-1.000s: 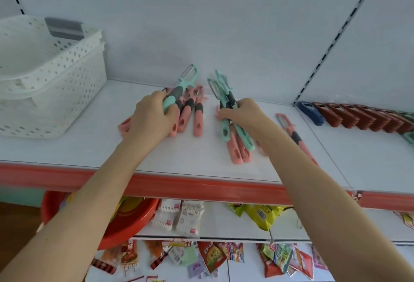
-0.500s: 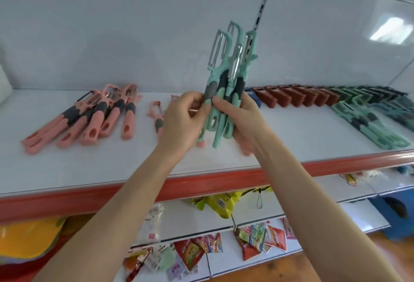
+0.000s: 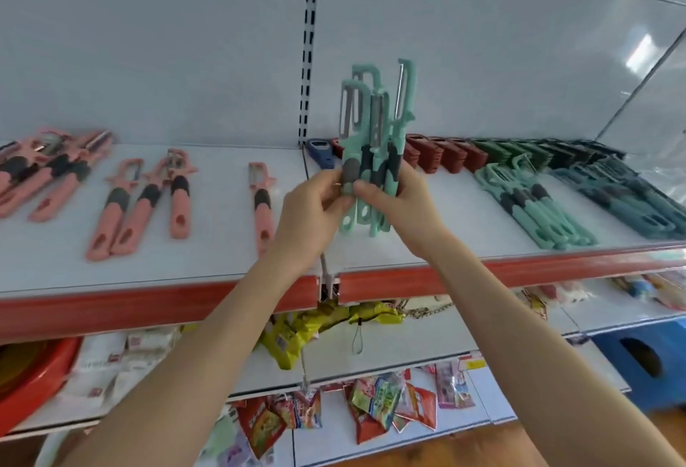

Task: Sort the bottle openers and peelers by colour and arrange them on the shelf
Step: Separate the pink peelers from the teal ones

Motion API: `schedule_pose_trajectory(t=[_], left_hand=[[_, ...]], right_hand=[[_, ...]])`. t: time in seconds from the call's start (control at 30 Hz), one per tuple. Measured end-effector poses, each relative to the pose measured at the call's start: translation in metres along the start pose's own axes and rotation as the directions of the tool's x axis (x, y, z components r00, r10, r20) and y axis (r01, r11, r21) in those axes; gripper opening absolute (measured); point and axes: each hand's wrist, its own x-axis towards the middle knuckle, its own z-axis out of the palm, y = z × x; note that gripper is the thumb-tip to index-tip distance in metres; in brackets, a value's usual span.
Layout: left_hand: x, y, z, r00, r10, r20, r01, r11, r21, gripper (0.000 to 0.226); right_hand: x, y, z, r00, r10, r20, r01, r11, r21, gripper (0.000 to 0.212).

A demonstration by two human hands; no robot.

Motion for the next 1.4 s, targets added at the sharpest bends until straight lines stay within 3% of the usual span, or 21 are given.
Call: schedule_pose_trajectory(t=[0.27,0.47,0.77,0.9,1.13,1.4], left_hand=[[0.0,0.002,0.012,0.999,-0.045,0.019,0.043,0.993,0.106,0.021],[0.01,0.023,0.04,0.99,-0.064,0.124,0.073,0.995,-0.07,0.027],[0.019,0.06,0.128,0.922,-0.123,0.368,0.226,0.941,-0.252,0.021],[0.027,0.073,0.165,0.899,-0.132,0.418,0.263,0.925,-0.273,0.01],[0.053,0.088,0.235,0.894,-0.211,0.396,0.318,0.921,-0.226,0.016],[0.057,0.087,0.266,0.944,-0.275,0.183,0.283,0.959,-0.022,0.016]], right_hand=[[0.001,0.011,-0.005,0.999,0.038,0.026,-0.04,0.996,0.083,0.021],[0.001,0.0,-0.043,0.982,0.184,-0.041,-0.182,0.982,0.049,0.008],[-0.025,-0.016,-0.138,0.922,0.322,-0.215,-0.368,0.901,-0.231,0.009],[-0.025,-0.013,-0.173,0.917,0.284,-0.28,-0.376,0.849,-0.37,0.012],[-0.001,0.012,-0.245,0.931,0.244,-0.271,-0.349,0.814,-0.464,0.029],[0.016,0.043,-0.284,0.94,0.267,-0.211,-0.335,0.83,-0.445,0.026]])
